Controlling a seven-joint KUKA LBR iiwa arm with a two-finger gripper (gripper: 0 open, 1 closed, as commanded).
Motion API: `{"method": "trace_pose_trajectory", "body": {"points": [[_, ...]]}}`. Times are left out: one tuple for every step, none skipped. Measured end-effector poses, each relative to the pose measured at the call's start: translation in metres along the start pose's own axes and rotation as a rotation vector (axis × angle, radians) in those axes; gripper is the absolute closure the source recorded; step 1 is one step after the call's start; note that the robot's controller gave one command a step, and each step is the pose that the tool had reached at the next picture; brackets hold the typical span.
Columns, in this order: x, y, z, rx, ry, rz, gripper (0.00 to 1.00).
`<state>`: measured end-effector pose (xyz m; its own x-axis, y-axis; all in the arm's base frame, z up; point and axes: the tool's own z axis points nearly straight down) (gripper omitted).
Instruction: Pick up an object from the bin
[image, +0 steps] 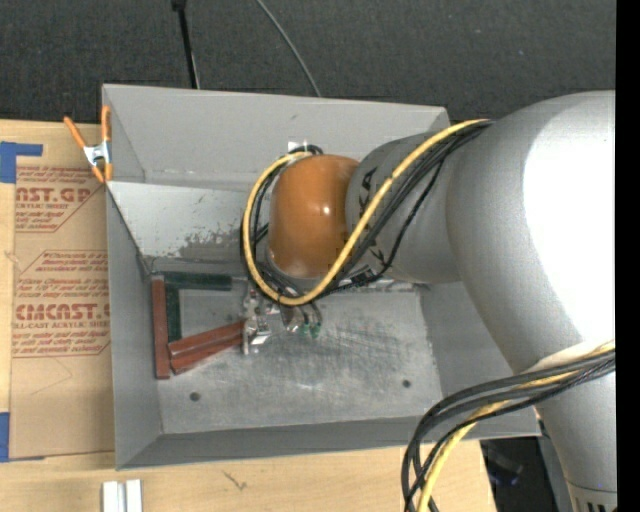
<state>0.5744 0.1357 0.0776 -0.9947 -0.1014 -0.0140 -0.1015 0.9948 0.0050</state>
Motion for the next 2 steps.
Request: {"method": "trace_pose_trajectory", "body": {"points": [[0.000,0.000,0.000,0.000,0.000,0.000,1.00],[-0.009,-0.017,-0.172,0.005,0.006,-0.004,1.00]]}}
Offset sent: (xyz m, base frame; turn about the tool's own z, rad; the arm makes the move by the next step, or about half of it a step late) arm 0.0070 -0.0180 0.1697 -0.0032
